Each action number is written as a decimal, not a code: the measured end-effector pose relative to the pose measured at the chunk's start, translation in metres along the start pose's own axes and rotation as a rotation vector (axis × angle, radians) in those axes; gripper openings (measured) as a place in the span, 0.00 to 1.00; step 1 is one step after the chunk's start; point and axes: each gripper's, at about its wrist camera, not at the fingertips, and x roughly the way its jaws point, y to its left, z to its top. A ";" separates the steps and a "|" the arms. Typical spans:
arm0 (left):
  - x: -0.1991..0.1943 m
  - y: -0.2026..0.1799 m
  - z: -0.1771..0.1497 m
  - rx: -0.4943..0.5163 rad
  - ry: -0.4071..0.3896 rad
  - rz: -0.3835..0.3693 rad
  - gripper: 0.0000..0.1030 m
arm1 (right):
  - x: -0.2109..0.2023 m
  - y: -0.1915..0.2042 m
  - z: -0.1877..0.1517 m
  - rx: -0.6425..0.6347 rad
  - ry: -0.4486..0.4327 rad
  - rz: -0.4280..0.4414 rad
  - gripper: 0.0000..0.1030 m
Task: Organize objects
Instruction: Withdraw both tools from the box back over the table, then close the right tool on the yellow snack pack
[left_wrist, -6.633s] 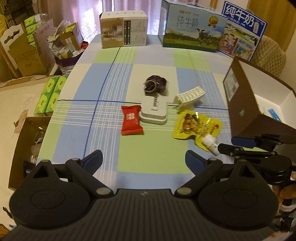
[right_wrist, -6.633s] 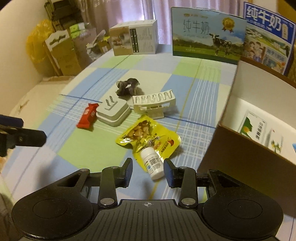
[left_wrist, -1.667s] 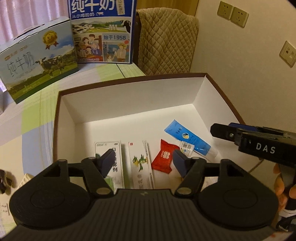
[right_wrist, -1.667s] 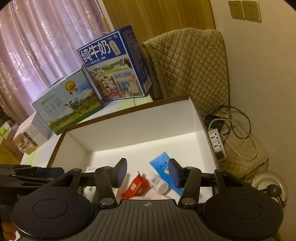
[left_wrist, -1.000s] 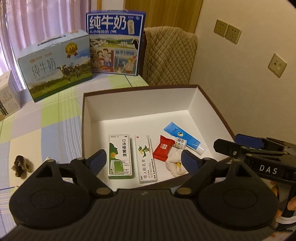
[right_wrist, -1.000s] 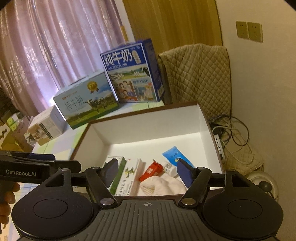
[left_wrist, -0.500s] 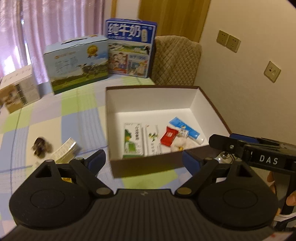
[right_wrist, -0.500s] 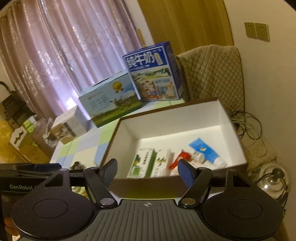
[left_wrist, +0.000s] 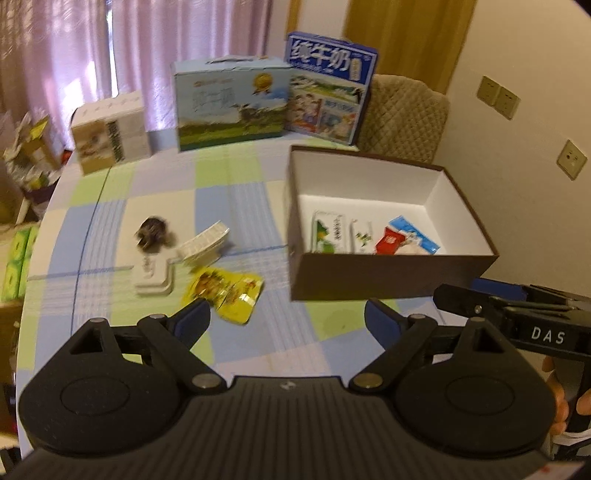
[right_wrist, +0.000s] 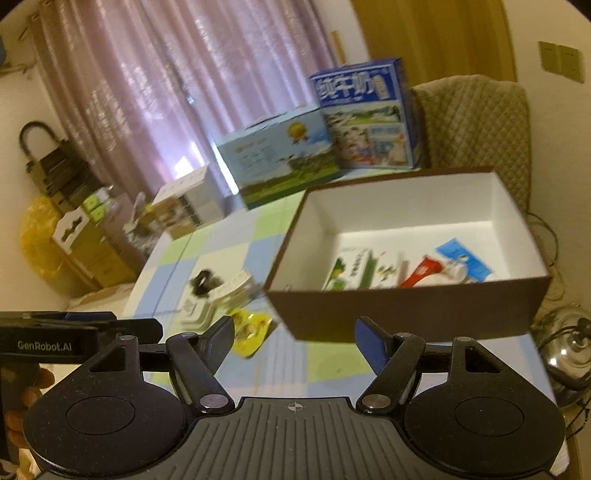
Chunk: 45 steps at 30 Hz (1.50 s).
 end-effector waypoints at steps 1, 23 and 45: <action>-0.002 0.005 -0.004 -0.011 0.003 0.007 0.86 | 0.003 0.003 -0.003 -0.007 0.009 0.008 0.67; 0.035 0.101 -0.042 -0.185 0.084 0.193 0.86 | 0.121 0.062 -0.040 -0.209 0.140 0.092 0.67; 0.106 0.172 -0.053 -0.272 0.133 0.251 0.85 | 0.280 0.098 -0.063 -0.606 0.150 0.000 0.66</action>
